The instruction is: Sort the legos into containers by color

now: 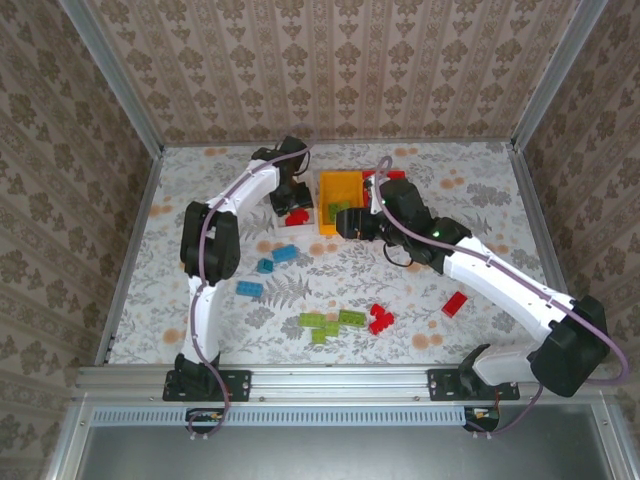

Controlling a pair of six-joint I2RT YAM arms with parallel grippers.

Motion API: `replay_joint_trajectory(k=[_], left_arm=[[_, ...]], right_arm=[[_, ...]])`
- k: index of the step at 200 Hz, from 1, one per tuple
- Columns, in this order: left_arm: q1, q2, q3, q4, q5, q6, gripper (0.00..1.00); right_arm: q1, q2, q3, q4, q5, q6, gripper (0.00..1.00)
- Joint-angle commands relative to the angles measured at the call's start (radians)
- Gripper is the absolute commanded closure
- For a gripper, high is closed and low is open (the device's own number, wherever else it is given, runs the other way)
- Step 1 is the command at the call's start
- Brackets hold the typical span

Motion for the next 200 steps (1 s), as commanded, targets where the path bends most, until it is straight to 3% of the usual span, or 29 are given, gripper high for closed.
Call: replay_joint_trajectory(k=[1,53,105,200], left_arm=[[0.007,-0.047,-0.012,-0.029,-0.015,-0.001,0.49],[0.006,-0.167,-0.045,-0.066,-0.088,-0.018,0.50],[0.006,-0.438,-0.249,-0.018,-0.151,-0.064,0.50],[0.173,-1.152,-0.848,0.129,0.016,0.002,0.44]], right_arm=[[0.012,0.015,0.026,0.001,0.018,-0.015,0.27],[0.066,0.056,0.031,-0.015,0.047,-0.119,0.27],[0.149,0.270,0.081,0.026,0.006,-0.331,0.25],[0.200,0.637,0.205,0.166,-0.065,-0.791,0.16]])
